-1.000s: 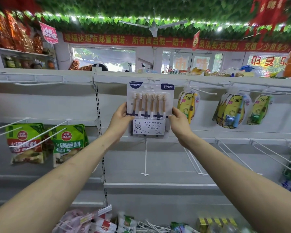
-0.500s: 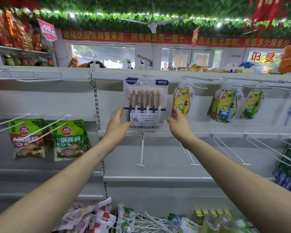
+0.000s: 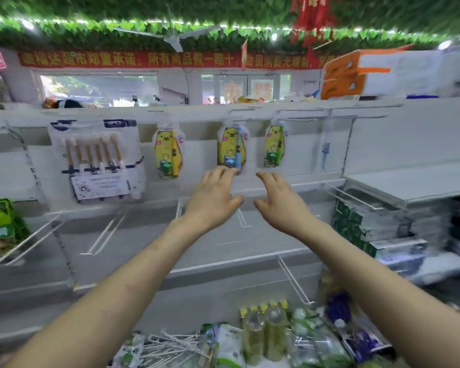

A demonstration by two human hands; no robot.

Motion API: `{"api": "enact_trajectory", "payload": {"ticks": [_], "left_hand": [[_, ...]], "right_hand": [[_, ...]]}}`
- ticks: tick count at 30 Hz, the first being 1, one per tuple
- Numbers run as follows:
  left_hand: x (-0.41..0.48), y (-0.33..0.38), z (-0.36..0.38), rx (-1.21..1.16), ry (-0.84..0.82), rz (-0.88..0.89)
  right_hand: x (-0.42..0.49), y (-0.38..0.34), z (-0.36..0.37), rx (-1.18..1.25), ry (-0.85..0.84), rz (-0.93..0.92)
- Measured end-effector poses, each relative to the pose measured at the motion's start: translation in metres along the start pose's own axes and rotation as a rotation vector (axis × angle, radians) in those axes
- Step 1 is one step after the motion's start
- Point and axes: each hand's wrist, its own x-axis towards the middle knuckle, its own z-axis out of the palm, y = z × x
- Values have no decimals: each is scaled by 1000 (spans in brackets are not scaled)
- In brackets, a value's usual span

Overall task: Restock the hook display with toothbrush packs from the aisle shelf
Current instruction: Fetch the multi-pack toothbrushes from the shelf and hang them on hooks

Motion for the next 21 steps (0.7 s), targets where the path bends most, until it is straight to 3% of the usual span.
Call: {"api": "enact_trajectory", "payload": {"ticks": [10,21], "left_hand": [[32,332,224,-34,-174,403],[21,609,452,-99,-394,794]], "right_hand": [[-186,296,-138,-306,104,436],[-375,538,-210,-555,92,1020]]}}
